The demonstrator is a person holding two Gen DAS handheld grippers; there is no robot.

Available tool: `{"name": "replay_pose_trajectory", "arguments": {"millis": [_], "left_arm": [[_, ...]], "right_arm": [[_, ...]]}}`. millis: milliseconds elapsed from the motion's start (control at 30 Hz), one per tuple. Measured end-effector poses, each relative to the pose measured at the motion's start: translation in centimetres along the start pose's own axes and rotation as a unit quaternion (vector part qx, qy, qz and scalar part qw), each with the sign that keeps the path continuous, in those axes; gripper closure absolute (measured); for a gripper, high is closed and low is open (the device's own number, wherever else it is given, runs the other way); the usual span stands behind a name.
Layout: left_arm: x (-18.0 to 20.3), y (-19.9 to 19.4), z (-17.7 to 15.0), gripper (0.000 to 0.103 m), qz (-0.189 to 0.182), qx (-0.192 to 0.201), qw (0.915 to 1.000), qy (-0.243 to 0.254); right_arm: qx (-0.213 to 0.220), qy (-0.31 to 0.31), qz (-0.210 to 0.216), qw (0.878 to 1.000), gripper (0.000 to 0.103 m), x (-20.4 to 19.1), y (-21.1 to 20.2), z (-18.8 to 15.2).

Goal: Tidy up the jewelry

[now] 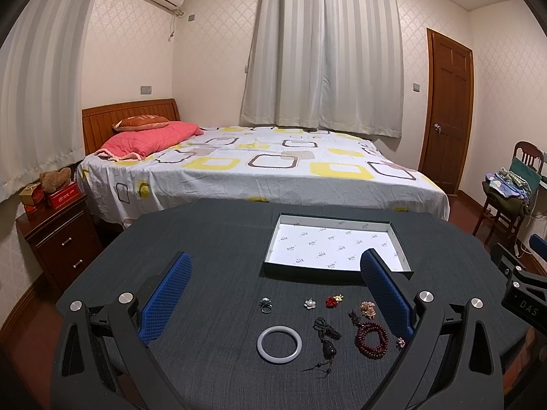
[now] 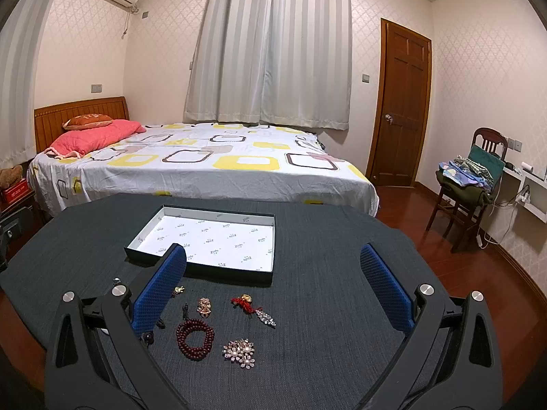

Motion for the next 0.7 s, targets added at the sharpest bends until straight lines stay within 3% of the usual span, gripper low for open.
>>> {"name": "replay_pose_trajectory", "arguments": {"millis": [700], "left_arm": [[-0.06,-0.02,0.00,0.007,0.000,0.000,1.0000,0.000]], "right_arm": [[0.001,0.000,0.000,1.000,0.004,-0.04,0.04,-0.31]]}}
Point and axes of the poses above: each gripper's, at about its wrist camera, not at the fingertips, and y roughly the way its jaws point, x to its right, z to its top, the point moved 4 cm from there along y, roughly the way its jaws point, and after that the axes turned 12 degrees about -z, right-handed, at the moved point
